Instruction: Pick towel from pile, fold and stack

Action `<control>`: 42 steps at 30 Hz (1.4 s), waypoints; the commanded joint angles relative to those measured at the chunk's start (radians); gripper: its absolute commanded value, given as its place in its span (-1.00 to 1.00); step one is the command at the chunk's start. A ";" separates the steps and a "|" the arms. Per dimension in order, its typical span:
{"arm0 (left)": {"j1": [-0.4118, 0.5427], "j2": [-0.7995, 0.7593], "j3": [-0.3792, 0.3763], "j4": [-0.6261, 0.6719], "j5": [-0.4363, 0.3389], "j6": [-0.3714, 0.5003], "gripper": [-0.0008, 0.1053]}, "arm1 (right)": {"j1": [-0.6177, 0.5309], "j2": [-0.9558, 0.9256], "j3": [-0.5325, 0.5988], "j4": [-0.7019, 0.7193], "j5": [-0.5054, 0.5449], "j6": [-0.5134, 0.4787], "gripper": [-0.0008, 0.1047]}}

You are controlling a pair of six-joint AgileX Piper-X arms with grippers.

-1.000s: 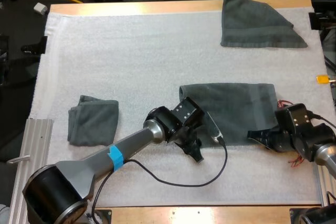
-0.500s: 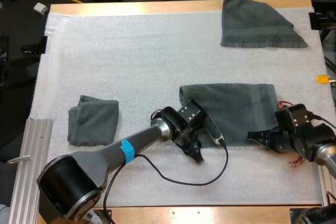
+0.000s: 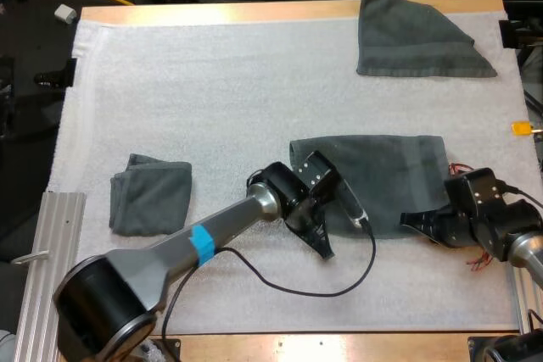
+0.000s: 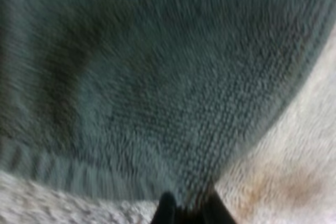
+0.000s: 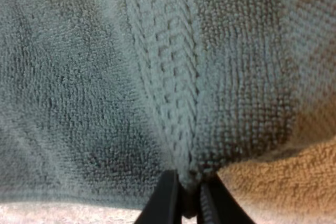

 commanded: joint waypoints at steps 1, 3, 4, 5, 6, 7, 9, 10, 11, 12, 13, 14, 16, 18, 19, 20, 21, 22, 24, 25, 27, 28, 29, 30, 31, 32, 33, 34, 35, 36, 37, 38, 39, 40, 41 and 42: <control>-0.002 -0.078 -0.028 0.045 -0.018 -0.004 -0.98 | 0.000 -0.035 0.002 0.026 -0.006 -0.016 -0.98; -0.002 -0.121 -0.029 0.067 -0.025 0.000 -0.98 | 0.000 -0.068 0.001 0.037 -0.009 -0.016 -0.98; -0.003 -0.145 -0.028 0.079 -0.029 0.001 -0.98 | 0.000 -0.087 0.001 0.043 -0.011 -0.017 -0.99; -0.004 -0.169 -0.028 0.090 -0.034 0.002 -0.98 | -0.001 -0.109 0.000 0.052 -0.012 -0.016 -0.99; -0.004 -0.198 -0.027 0.103 -0.041 0.003 -0.98 | -0.001 -0.136 -0.003 0.063 -0.015 -0.016 -0.99; -0.004 -0.226 -0.024 0.114 -0.047 0.004 -0.98 | -0.001 -0.164 -0.009 0.078 -0.018 -0.016 -0.99; -0.004 -0.283 -0.021 0.137 -0.061 0.003 -0.98 | 0.000 -0.219 -0.026 0.112 -0.023 -0.012 -0.99; -0.004 -0.310 -0.019 0.146 -0.066 0.002 -0.98 | 0.001 -0.245 -0.039 0.128 -0.025 -0.011 -0.99; -0.005 -0.342 -0.019 0.159 -0.070 -0.001 -0.98 | 0.002 -0.272 -0.055 0.147 -0.028 -0.009 -0.99; -0.005 -0.374 -0.019 0.170 -0.075 -0.005 -0.98 | 0.003 -0.297 -0.073 0.165 -0.034 -0.008 -0.99; -0.004 -0.404 -0.020 0.179 -0.077 -0.011 -0.98 | 0.002 -0.320 -0.093 0.182 -0.042 -0.007 -0.99; -0.004 -0.432 -0.021 0.188 -0.079 -0.017 -0.98 | 0.001 -0.338 -0.113 0.200 -0.048 -0.007 -0.99; -0.004 -0.445 -0.024 0.184 -0.078 -0.013 -0.99 | 0.001 -0.342 -0.116 0.191 -0.053 -0.008 -0.98; -0.003 -0.501 -0.034 0.213 -0.097 -0.013 -0.98 | 0.002 -0.360 -0.145 0.216 -0.053 -0.004 -0.98; -0.003 -0.523 -0.042 0.231 -0.105 -0.015 -0.98 | 0.003 -0.371 -0.165 0.235 -0.055 -0.005 -0.98; -0.003 -0.550 -0.050 0.247 -0.112 -0.017 -0.98 | 0.003 -0.382 -0.187 0.254 -0.057 -0.007 -0.98; -0.001 -0.576 -0.063 0.267 -0.117 -0.019 -0.98 | 0.004 -0.390 -0.211 0.275 -0.060 -0.008 -0.98; -0.001 -0.601 -0.078 0.284 -0.119 -0.022 -0.98 | 0.002 -0.399 -0.237 0.293 -0.063 -0.011 -0.98; -0.001 -0.635 -0.110 0.318 -0.117 -0.031 -0.97 | 0.003 -0.409 -0.285 0.332 -0.072 -0.018 -0.98; 0.002 -0.650 -0.128 0.335 -0.114 -0.034 -0.97 | 0.001 -0.416 -0.306 0.349 -0.079 -0.021 -0.98; 0.000 -0.674 -0.163 0.372 -0.110 -0.043 -0.98 | 0.000 -0.427 -0.352 0.391 -0.096 -0.029 -0.98; -0.002 -0.684 -0.180 0.391 -0.107 -0.049 -0.97 | 0.001 -0.431 -0.371 0.414 -0.110 -0.032 -0.98; -0.007 -0.694 -0.197 0.411 -0.107 -0.053 -0.97 | 0.004 -0.436 -0.389 0.434 -0.122 -0.036 -0.98; -0.011 -0.700 -0.210 0.426 -0.107 -0.056 -0.97 | 0.006 -0.442 -0.402 0.453 -0.134 -0.038 -0.98; -0.019 -0.703 -0.222 0.443 -0.108 -0.062 -0.97 | 0.012 -0.450 -0.415 0.472 -0.146 -0.040 -0.98; -0.031 -0.708 -0.233 0.457 -0.109 -0.067 -0.97 | 0.020 -0.458 -0.427 0.490 -0.155 -0.040 -0.98; -0.047 -0.710 -0.243 0.472 -0.112 -0.075 -0.97 | 0.033 -0.467 -0.439 0.506 -0.166 -0.037 -0.98; -0.065 -0.717 -0.252 0.486 -0.118 -0.082 -0.97 | 0.049 -0.476 -0.448 0.523 -0.171 -0.032 -0.98; -0.086 -0.721 -0.260 0.500 -0.124 -0.092 -0.97 | 0.074 -0.482 -0.458 0.535 -0.172 -0.025 -0.98; -0.103 -0.724 -0.266 0.512 -0.129 -0.102 -0.97 | 0.099 -0.487 -0.464 0.548 -0.170 -0.016 -0.98; -0.122 -0.723 -0.273 0.526 -0.133 -0.111 -0.97 | 0.130 -0.491 -0.472 0.566 -0.165 -0.003 -0.98; -0.140 -0.724 -0.277 0.535 -0.136 -0.121 -0.97 | 0.162 -0.497 -0.479 0.581 -0.156 0.010 -0.98; -0.155 -0.723 -0.282 0.548 -0.139 -0.130 -0.97 | 0.192 -0.499 -0.482 0.593 -0.149 0.025 -0.98; -0.169 -0.726 -0.284 0.557 -0.141 -0.141 -0.97 | 0.220 -0.500 -0.486 0.604 -0.139 0.041 -0.98; -0.159 -0.724 -0.280 0.544 -0.125 -0.134 -0.98 | 0.201 -0.500 -0.483 0.587 -0.164 0.033 -0.98; -0.150 -0.723 -0.277 0.535 -0.114 -0.128 -0.98 | 0.185 -0.499 -0.481 0.575 -0.180 0.025 -0.98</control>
